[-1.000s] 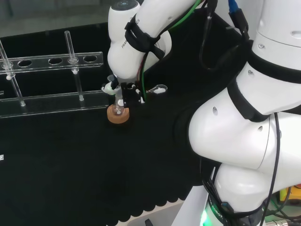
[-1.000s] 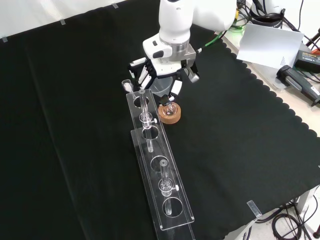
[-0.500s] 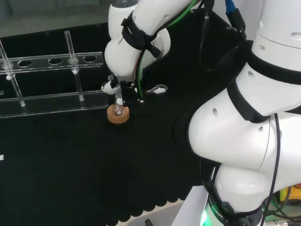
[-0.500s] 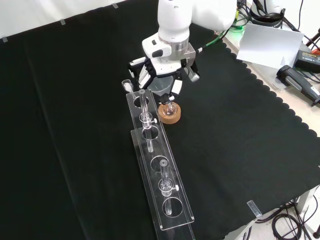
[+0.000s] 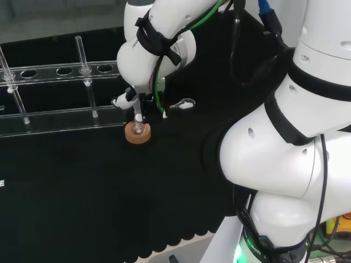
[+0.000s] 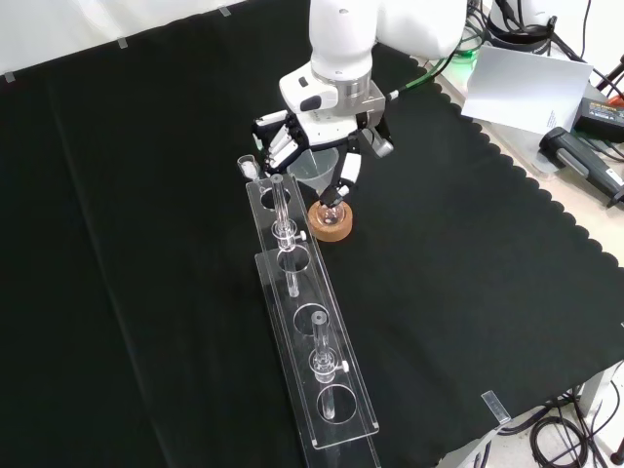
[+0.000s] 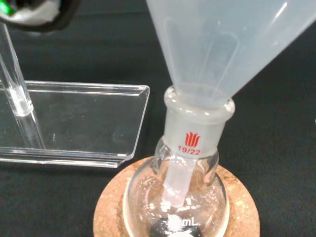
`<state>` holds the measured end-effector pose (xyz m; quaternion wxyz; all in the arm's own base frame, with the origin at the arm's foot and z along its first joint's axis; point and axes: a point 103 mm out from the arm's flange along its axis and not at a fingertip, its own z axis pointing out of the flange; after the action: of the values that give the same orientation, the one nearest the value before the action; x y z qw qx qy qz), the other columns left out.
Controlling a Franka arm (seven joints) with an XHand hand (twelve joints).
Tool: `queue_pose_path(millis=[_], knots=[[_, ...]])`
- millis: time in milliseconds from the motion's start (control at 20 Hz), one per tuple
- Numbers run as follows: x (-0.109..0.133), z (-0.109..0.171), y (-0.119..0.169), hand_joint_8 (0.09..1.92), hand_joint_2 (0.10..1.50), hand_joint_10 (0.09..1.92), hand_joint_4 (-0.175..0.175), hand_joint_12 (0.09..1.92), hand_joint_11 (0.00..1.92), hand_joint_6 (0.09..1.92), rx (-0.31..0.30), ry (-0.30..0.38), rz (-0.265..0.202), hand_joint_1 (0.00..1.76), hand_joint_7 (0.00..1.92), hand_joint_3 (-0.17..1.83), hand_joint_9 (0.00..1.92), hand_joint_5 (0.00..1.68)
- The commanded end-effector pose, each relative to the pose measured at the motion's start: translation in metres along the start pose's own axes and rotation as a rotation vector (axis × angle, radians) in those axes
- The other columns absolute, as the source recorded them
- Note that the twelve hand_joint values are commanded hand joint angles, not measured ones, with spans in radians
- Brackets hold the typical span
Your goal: Place the funnel on the round-bottom flask.
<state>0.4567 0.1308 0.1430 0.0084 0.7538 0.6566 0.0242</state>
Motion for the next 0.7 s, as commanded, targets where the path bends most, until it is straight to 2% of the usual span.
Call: queue_pose_path(millis=[50, 350, 700], knots=[[-0.001, -0.008, 0.0, 0.45, 0.54, 0.43, 0.057, 1.61, 0.0, 0.23, -0.016, 0.003, 0.0, 0.62, 0.76, 0.56, 0.79, 0.53], [-0.005, -0.023, 0.003, 0.46, 0.55, 0.48, 0.058, 1.6, 0.0, 0.14, -0.049, -0.003, 0.01, 0.59, 0.72, 0.53, 0.74, 0.52], [-0.009, -0.061, 0.011, 0.46, 0.55, 0.49, 0.06, 1.6, 0.0, 0.11, -0.126, -0.017, -0.002, 0.58, 0.7, 0.52, 0.72, 0.51]])
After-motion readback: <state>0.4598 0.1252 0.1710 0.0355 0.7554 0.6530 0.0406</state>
